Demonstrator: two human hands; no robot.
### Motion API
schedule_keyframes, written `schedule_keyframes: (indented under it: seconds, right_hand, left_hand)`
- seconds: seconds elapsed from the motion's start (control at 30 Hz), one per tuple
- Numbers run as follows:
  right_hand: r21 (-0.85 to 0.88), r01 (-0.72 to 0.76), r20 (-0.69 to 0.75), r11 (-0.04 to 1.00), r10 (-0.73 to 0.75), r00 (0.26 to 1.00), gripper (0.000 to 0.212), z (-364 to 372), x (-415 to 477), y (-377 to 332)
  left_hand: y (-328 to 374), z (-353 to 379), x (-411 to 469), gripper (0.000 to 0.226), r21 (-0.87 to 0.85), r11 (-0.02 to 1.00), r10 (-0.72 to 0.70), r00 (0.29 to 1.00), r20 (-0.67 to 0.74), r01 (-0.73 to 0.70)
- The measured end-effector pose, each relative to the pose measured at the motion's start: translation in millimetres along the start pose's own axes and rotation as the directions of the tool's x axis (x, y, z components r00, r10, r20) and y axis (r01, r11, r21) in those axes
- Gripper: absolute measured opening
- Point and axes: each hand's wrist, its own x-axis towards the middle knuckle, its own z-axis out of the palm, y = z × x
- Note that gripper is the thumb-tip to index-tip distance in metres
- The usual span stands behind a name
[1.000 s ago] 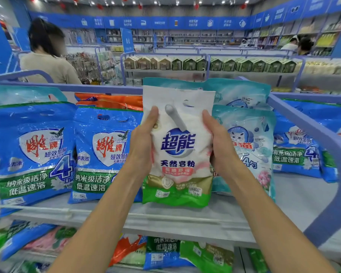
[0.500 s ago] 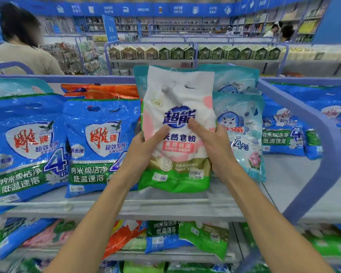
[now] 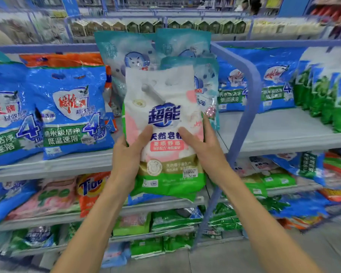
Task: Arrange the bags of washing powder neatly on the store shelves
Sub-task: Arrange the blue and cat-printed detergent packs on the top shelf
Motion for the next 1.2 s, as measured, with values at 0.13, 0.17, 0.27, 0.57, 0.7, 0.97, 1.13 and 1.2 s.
schedule_keyframes:
  seconds: [0.13, 0.17, 0.27, 0.57, 0.7, 0.97, 1.13, 1.2]
  right_hand:
    - [0.028, -0.028, 0.006, 0.999, 0.028, 1.000, 0.060, -45.1, -58.0, 8.3]
    - [0.034, -0.033, 0.001, 0.999, 0.033, 0.999, 0.061, -59.7, -73.0, 9.4]
    - [0.008, -0.038, -0.020, 0.999, 0.038, 0.999, 0.059, -105.7, -116.4, 10.1]
    - [0.036, -0.182, -0.161, 0.983, 0.186, 0.969, 0.034, -218.8, -209.3, 9.7]
    - [0.120, -0.232, -0.180, 0.965, 0.251, 0.951, 0.033, -249.8, -220.4, 16.7]
    - [0.288, -0.299, -0.111, 0.910, 0.341, 0.933, 0.045, -283.9, -199.1, 32.0]
    - [0.307, -0.271, -0.099, 0.912, 0.314, 0.944, 0.050, -296.1, -177.7, 32.7]
    - [0.288, -0.271, -0.076, 0.919, 0.304, 0.950, 0.048, -302.8, -171.1, 33.0]
  left_hand:
    - [-29.7, 29.5, -60.1, 0.021, 0.035, 0.999, -0.031, 0.999, 0.015, 0.030]
    - [-38.6, 38.7, -76.1, 0.020, 0.040, 0.998, -0.041, 0.999, 0.009, 0.041]
    - [-65.1, 68.8, -122.9, 0.021, 0.055, 0.997, -0.060, 0.998, -0.003, 0.060]
    - [-128.9, 148.2, -198.8, 0.038, 0.057, 0.957, -0.288, 0.954, 0.083, 0.284]
    - [-152.8, 170.1, -203.9, 0.040, 0.086, 0.934, -0.354, 0.930, 0.095, 0.347]
    - [-158.2, 200.8, -174.5, 0.040, 0.002, 0.897, -0.429, 0.872, 0.237, 0.442]
    - [-150.7, 222.9, -147.2, 0.032, -0.028, 0.912, -0.393, 0.892, 0.226, 0.409]
    - [-149.7, 229.8, -140.8, 0.032, -0.042, 0.907, -0.402, 0.891, 0.211, 0.419]
